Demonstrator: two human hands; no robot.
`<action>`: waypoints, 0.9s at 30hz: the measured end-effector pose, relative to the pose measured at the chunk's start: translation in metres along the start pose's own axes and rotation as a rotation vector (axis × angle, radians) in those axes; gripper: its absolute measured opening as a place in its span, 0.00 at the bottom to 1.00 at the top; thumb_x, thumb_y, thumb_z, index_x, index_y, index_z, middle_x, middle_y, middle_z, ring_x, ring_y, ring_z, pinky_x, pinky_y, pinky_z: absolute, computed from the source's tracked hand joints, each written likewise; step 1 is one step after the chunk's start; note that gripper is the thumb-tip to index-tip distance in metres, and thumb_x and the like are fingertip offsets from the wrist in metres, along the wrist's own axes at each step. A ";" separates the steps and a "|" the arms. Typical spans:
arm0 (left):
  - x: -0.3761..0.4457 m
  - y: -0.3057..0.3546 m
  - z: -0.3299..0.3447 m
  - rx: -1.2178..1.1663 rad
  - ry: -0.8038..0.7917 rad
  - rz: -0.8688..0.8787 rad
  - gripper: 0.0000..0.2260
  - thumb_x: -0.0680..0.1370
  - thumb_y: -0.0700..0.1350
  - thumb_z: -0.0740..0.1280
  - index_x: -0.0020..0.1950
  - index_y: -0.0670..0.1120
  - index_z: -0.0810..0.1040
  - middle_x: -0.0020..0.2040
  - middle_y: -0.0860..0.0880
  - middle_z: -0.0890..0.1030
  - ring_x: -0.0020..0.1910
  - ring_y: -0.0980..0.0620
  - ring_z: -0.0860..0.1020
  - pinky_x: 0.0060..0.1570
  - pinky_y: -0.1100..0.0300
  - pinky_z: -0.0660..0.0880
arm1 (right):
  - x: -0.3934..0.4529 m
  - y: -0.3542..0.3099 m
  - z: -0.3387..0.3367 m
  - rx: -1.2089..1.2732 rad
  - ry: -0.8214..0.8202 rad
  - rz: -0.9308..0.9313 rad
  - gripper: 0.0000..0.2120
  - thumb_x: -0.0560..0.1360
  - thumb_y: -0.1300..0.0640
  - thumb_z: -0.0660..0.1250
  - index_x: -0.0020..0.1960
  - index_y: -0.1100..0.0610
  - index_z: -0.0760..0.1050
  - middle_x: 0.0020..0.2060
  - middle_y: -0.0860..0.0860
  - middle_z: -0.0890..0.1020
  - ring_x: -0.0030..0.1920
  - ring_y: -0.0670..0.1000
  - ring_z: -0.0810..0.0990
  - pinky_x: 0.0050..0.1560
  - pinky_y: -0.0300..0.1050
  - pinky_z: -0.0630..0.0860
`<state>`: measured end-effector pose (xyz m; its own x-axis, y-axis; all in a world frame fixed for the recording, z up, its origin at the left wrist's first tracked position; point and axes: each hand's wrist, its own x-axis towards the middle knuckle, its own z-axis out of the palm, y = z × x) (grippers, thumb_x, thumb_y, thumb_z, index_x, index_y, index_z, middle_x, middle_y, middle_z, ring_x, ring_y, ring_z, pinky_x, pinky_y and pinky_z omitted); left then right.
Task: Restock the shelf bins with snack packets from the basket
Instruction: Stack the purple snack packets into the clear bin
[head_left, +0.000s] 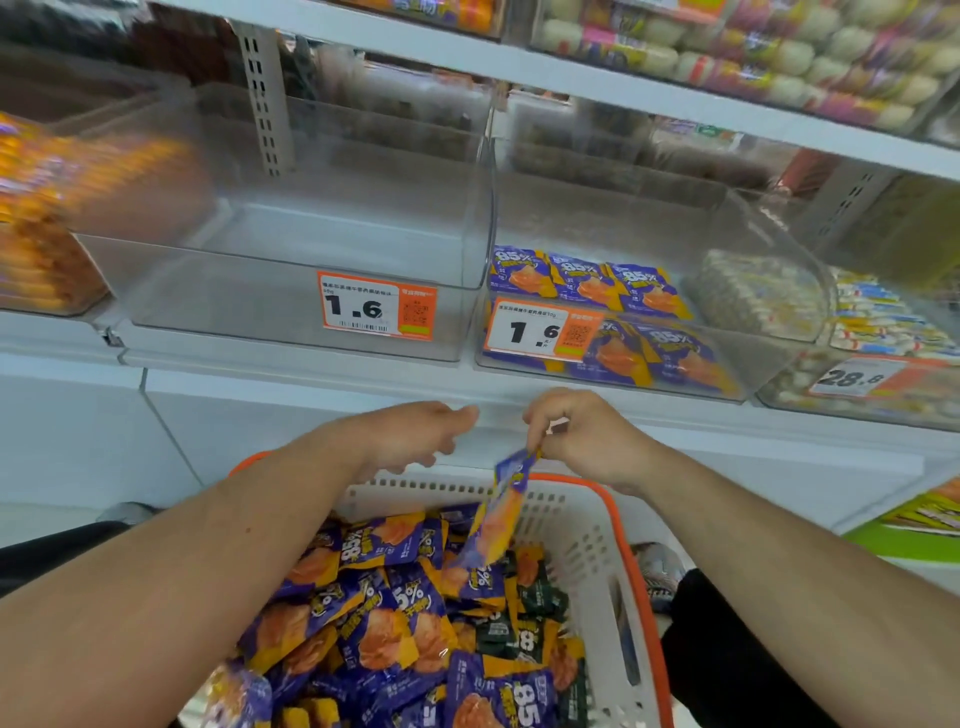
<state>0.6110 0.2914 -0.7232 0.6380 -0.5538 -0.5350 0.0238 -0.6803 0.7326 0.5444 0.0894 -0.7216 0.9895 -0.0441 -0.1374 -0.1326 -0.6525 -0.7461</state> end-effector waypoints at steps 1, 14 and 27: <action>-0.001 0.000 0.000 -0.011 -0.038 -0.037 0.27 0.81 0.64 0.53 0.75 0.50 0.63 0.70 0.48 0.73 0.65 0.48 0.73 0.67 0.47 0.67 | -0.002 -0.005 -0.003 0.083 0.005 -0.017 0.19 0.70 0.75 0.67 0.30 0.54 0.78 0.42 0.49 0.78 0.43 0.45 0.78 0.43 0.34 0.74; -0.006 0.017 -0.009 -0.544 -0.005 0.260 0.13 0.78 0.32 0.65 0.60 0.45 0.76 0.50 0.47 0.85 0.47 0.49 0.84 0.46 0.55 0.82 | -0.005 -0.035 -0.028 0.795 0.122 0.073 0.21 0.71 0.81 0.53 0.33 0.60 0.73 0.27 0.52 0.79 0.30 0.49 0.78 0.30 0.39 0.76; -0.023 0.067 -0.024 -0.818 0.519 0.598 0.02 0.79 0.39 0.67 0.49 0.45 0.77 0.39 0.50 0.85 0.37 0.53 0.83 0.39 0.56 0.80 | -0.026 -0.071 -0.024 0.677 0.302 -0.044 0.18 0.74 0.75 0.64 0.56 0.55 0.73 0.43 0.53 0.84 0.33 0.54 0.81 0.31 0.44 0.74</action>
<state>0.6163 0.2699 -0.6519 0.9529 -0.2888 0.0921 -0.0181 0.2490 0.9683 0.5296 0.1184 -0.6492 0.9543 -0.2987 0.0141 -0.0021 -0.0537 -0.9986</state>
